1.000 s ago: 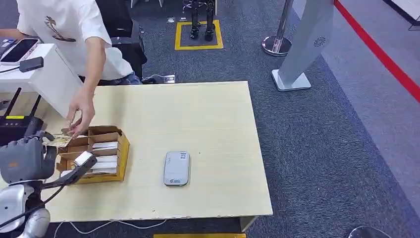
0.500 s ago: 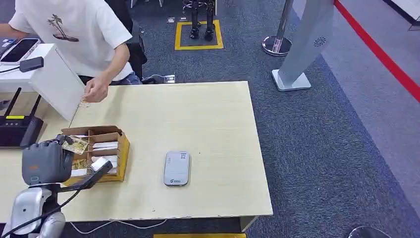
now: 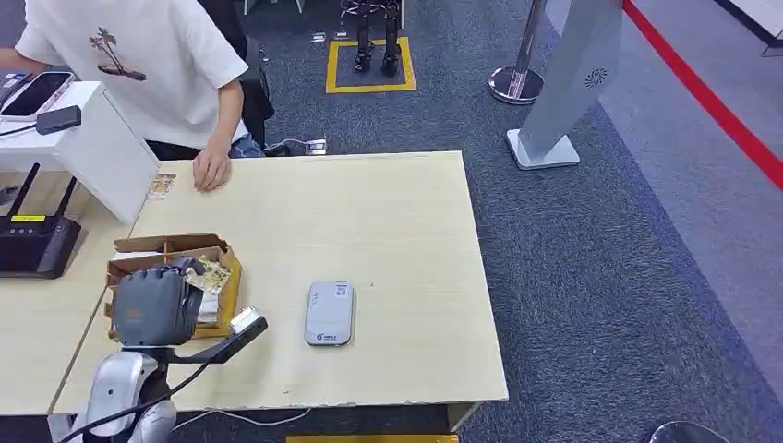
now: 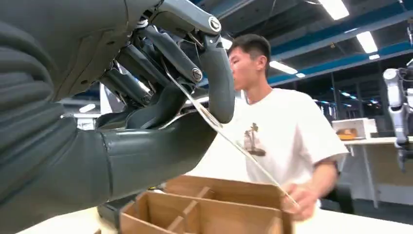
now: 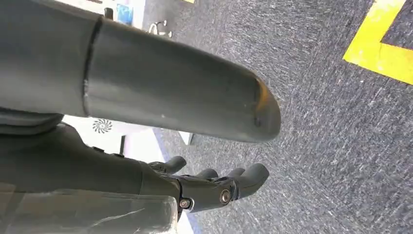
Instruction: Pass the card to the sensor for recognition and then transmit it.
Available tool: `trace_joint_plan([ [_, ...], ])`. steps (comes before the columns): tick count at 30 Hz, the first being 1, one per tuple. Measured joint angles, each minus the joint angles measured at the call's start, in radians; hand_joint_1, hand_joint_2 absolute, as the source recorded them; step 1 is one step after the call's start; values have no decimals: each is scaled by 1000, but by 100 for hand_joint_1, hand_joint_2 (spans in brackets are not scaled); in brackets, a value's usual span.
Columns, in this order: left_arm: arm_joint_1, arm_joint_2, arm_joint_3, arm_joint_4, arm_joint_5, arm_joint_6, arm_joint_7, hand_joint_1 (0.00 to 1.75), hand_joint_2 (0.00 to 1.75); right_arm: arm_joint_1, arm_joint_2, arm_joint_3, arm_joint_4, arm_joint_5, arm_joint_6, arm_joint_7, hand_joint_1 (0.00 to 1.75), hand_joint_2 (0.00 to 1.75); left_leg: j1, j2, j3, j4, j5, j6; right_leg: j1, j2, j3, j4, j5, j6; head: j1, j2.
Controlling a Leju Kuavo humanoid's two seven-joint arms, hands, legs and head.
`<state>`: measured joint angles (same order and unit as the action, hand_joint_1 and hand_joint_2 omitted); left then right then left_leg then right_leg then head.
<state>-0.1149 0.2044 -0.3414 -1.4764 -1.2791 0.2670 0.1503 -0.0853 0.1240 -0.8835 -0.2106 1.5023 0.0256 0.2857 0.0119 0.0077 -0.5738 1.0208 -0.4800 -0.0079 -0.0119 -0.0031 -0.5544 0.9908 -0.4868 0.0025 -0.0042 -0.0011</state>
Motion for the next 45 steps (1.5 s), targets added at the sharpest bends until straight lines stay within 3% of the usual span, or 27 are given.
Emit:
trace_joint_plan([
  [15,-46,-107,-79,145,22,29,8,175,175,-4,2,23,0,16,2,3,0,0,0,0,0,0,0,0,0,0,0,0,0,0,0,0],
  [25,-48,-194,-83,283,69,92,-11,175,175,-17,2,38,1,17,12,7,0,0,0,0,0,0,0,0,0,0,0,0,0,0,0,0],
  [45,-52,-271,-112,371,133,107,-56,175,175,-26,2,63,2,25,18,11,0,0,-1,0,0,0,0,0,0,0,0,0,0,0,0,0],
])
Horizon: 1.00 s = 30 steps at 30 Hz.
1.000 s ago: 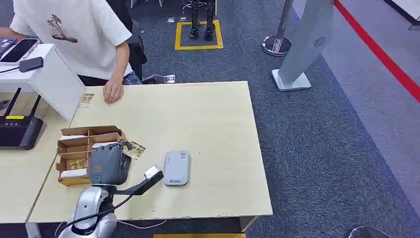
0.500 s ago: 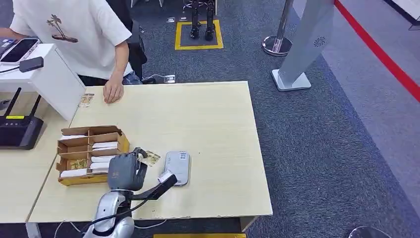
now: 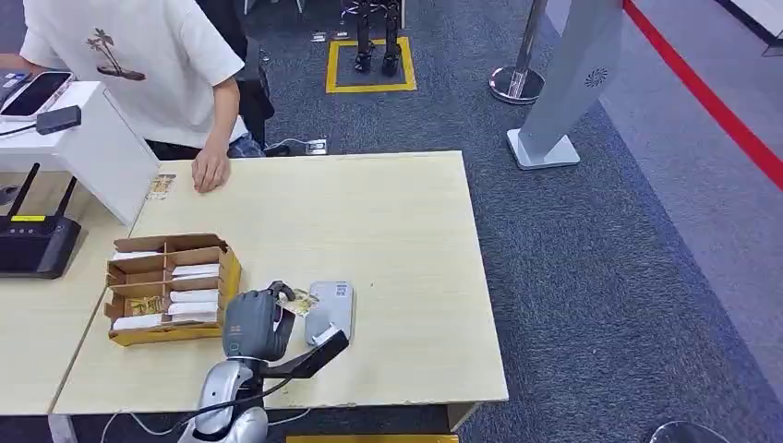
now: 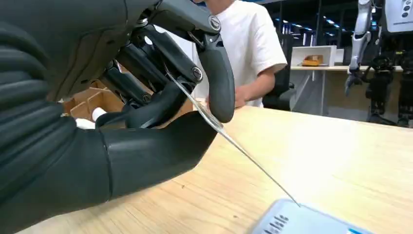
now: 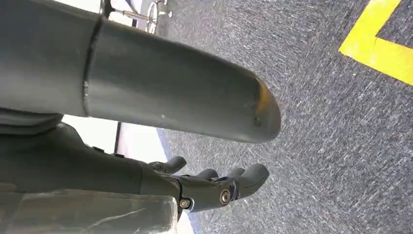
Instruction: Pass the card to the sensor for recognition and then transmit it.
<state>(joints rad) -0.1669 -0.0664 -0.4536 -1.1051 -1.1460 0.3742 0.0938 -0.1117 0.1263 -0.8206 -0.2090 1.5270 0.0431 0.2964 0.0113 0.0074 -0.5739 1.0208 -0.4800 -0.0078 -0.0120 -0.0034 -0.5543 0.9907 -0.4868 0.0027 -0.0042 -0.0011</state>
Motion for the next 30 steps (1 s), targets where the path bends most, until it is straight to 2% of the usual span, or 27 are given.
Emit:
trace_joint_plan([
  [18,21,-34,-18,99,33,48,-11,175,175,-3,3,2,1,-9,1,6,0,0,0,0,0,0,0,0,0,0,0,0,0,0,0,0],
  [30,40,-55,-18,138,81,76,-42,175,175,-3,5,2,1,-13,-2,9,0,0,0,0,0,0,0,0,0,0,0,0,0,0,0,0],
])
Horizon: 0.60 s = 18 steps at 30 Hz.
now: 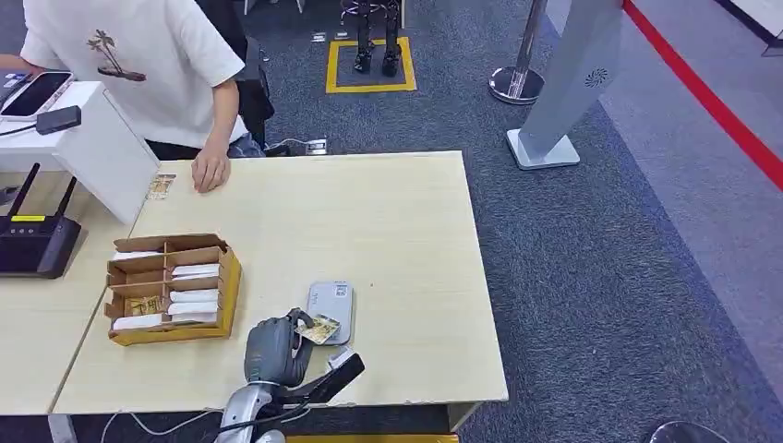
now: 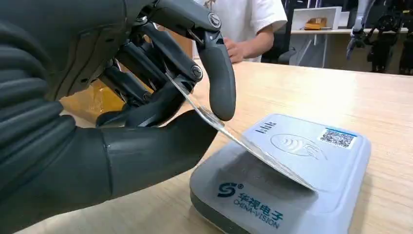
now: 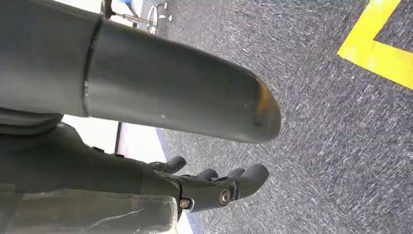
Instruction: Pass the card to the sensor for recognition and then transmit it.
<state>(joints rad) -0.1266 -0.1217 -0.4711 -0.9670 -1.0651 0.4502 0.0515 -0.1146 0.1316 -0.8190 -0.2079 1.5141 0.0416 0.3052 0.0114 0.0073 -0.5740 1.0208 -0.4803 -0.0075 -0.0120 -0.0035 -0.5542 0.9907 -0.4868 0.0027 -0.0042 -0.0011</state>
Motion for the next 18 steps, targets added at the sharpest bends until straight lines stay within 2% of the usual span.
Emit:
trace_joint_plan([
  [15,4,13,0,-5,10,20,4,175,175,0,0,3,0,0,2,0,0,0,0,0,0,0,0,0,0,0,0,0,0,0,0,0],
  [16,3,30,2,-28,9,23,13,175,175,0,0,5,0,-1,2,0,0,0,0,0,0,0,0,0,0,0,0,0,0,0,0,0],
  [17,-6,101,41,-115,-3,23,34,175,175,0,0,8,0,-2,3,0,0,0,1,0,0,0,0,-1,0,0,0,1,0,0,0,0],
  [18,-18,133,68,-151,-7,17,43,175,175,0,0,10,0,-2,7,0,0,0,1,0,0,0,1,-1,0,0,0,1,0,0,0,0],
])
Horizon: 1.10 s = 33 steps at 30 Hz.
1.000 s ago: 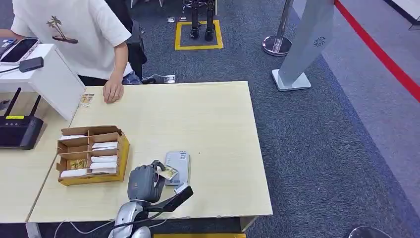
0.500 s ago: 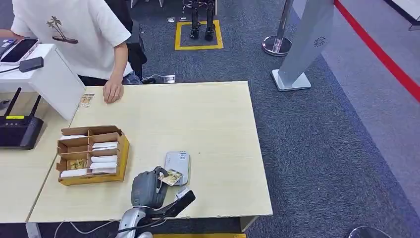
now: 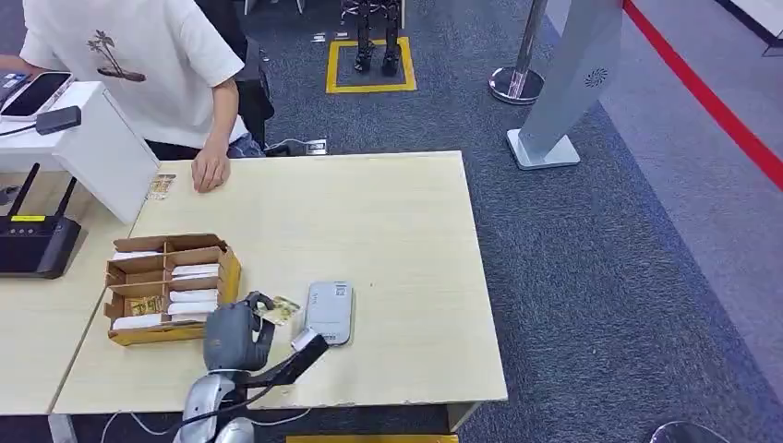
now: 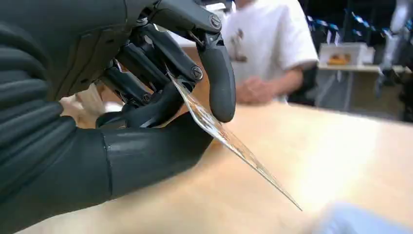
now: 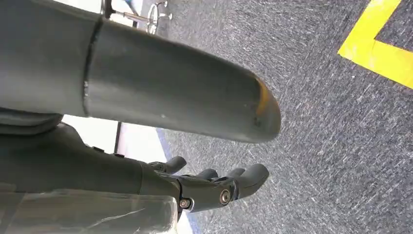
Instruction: Pass the card to the sensor for recognition and then transmit it.
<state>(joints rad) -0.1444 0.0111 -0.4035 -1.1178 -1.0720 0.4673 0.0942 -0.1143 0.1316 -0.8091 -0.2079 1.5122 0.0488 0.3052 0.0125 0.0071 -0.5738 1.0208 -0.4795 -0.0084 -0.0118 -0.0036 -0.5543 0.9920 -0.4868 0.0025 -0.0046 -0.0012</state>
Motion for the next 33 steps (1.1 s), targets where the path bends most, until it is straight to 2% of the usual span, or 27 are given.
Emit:
trace_joint_plan([
  [3,-18,42,37,-47,-3,-6,0,175,175,0,0,5,0,0,2,-2,0,0,0,-1,0,0,0,0,0,0,0,1,0,0,0,0],
  [9,-17,67,59,-88,-10,-6,1,175,175,-1,0,6,0,0,2,-3,0,0,-1,-1,0,0,0,0,0,0,0,0,0,0,0,0],
  [12,-22,86,72,-101,-24,2,21,175,175,-1,0,7,0,1,8,-3,0,0,-1,0,0,0,0,0,0,0,0,0,0,0,0,0],
  [21,-186,270,212,-110,-20,-94,27,175,175,-7,0,21,0,2,28,0,0,0,3,0,0,0,3,-4,3,0,-1,2,2,-4,0,0],
  [27,-292,390,303,-56,-18,-176,18,175,175,-10,0,21,0,-5,28,3,0,0,4,1,0,0,3,-5,4,2,-2,2,2,-4,1,0],
  [30,-323,430,330,-20,-11,-212,18,175,175,-10,0,21,0,-15,26,3,0,0,4,1,0,0,3,-5,4,2,-2,2,2,-4,0,0],
  [33,-333,444,351,11,8,-225,16,175,175,-11,0,21,0,-16,24,3,0,0,4,1,-1,0,3,-5,4,1,-2,2,2,-4,0,0],
])
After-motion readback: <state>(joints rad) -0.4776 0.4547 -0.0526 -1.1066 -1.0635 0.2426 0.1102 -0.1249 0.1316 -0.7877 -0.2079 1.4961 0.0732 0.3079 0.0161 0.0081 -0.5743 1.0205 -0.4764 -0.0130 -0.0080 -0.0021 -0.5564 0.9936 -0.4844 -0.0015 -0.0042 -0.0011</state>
